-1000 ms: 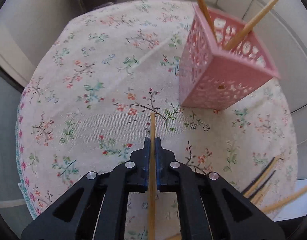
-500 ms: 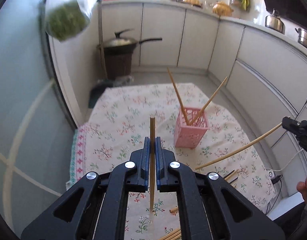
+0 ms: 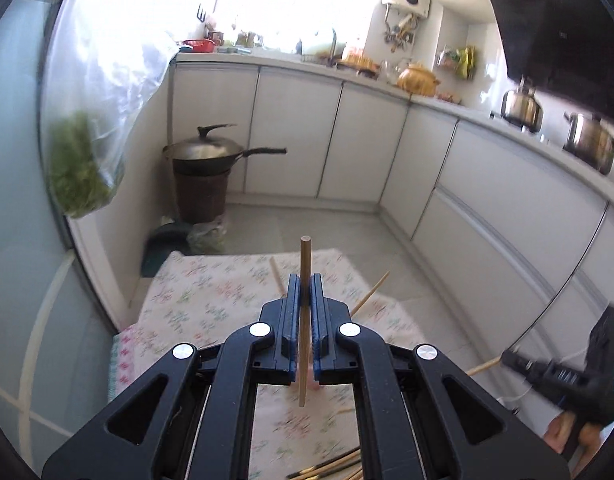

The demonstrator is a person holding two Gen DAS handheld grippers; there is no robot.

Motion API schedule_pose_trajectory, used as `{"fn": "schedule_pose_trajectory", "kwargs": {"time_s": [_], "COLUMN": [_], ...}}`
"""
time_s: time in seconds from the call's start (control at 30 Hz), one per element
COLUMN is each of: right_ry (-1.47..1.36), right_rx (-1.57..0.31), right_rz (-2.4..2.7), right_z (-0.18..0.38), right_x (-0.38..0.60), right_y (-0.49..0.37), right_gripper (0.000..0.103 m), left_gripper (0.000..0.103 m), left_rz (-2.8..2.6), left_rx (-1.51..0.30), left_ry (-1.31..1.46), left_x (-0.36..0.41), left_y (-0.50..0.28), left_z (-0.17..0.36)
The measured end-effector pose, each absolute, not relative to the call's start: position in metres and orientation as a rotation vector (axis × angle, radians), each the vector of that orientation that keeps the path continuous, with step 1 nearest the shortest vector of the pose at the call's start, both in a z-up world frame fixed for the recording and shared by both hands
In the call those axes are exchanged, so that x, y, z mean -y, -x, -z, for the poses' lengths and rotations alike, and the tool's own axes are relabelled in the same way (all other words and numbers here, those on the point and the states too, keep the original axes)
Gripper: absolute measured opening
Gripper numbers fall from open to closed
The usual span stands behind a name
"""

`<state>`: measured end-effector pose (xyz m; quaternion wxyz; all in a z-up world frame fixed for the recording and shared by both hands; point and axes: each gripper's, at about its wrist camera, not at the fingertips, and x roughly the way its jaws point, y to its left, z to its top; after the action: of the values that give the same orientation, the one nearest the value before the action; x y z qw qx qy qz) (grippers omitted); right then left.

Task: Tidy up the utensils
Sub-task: 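Insert the chopstick into the basket and open the left tool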

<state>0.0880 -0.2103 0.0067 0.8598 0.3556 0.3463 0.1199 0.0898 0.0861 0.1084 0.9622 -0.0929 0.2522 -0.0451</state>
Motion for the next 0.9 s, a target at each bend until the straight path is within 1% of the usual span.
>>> {"fn": "schedule_pose_trajectory", "kwargs": {"time_s": [0.1,0.23,0.37,0.43,0.5,0.53,0.57,0.6,0.63,0.73,0.9], "right_ry": [-0.766,-0.781,-0.787,-0.788,-0.791,-0.791,-0.79,-0.787,-0.786,-0.788,-0.777], "right_rx": [-0.735,-0.751,-0.751,-0.748,-0.745,-0.743,-0.741,-0.739,-0.737,-0.736,-0.725], "right_rz": [-0.24,-0.229,-0.221,-0.22,-0.221,-0.223,-0.224,-0.224,-0.224,-0.229,-0.243], "right_z": [-0.003,0.001,0.002,0.002,0.001,0.0,0.0,-0.001,-0.002,-0.002,-0.009], "right_x": [0.218,0.225,0.23,0.231,0.231,0.231,0.231,0.231,0.231,0.23,0.225], "right_y": [-0.091,-0.095,-0.096,-0.096,-0.096,-0.096,-0.095,-0.095,-0.095,-0.094,-0.09], "right_gripper": [0.005,0.005,0.006,0.006,0.006,0.006,0.006,0.006,0.006,0.006,0.006], "left_gripper": [0.004,0.004,0.004,0.005,0.012,0.023,0.032,0.036,0.038,0.039,0.042], "left_rz": [0.106,0.1,0.076,0.062,0.042,0.03,0.008,-0.013,-0.023,-0.04,-0.059], "left_rx": [-0.485,-0.507,-0.532,-0.577,-0.615,-0.624,-0.622,-0.611,-0.603,-0.597,-0.585], "left_ry": [0.269,0.334,0.357,0.37,0.381,0.393,0.405,0.416,0.421,0.422,0.432], "left_x": [-0.086,-0.085,-0.084,-0.086,-0.092,-0.096,-0.102,-0.108,-0.113,-0.125,-0.143], "left_y": [-0.109,-0.138,-0.159,-0.171,-0.177,-0.176,-0.174,-0.169,-0.165,-0.155,-0.13], "left_z": [-0.114,-0.106,-0.087,-0.074,-0.059,-0.054,-0.051,-0.05,-0.05,-0.052,-0.049]}}
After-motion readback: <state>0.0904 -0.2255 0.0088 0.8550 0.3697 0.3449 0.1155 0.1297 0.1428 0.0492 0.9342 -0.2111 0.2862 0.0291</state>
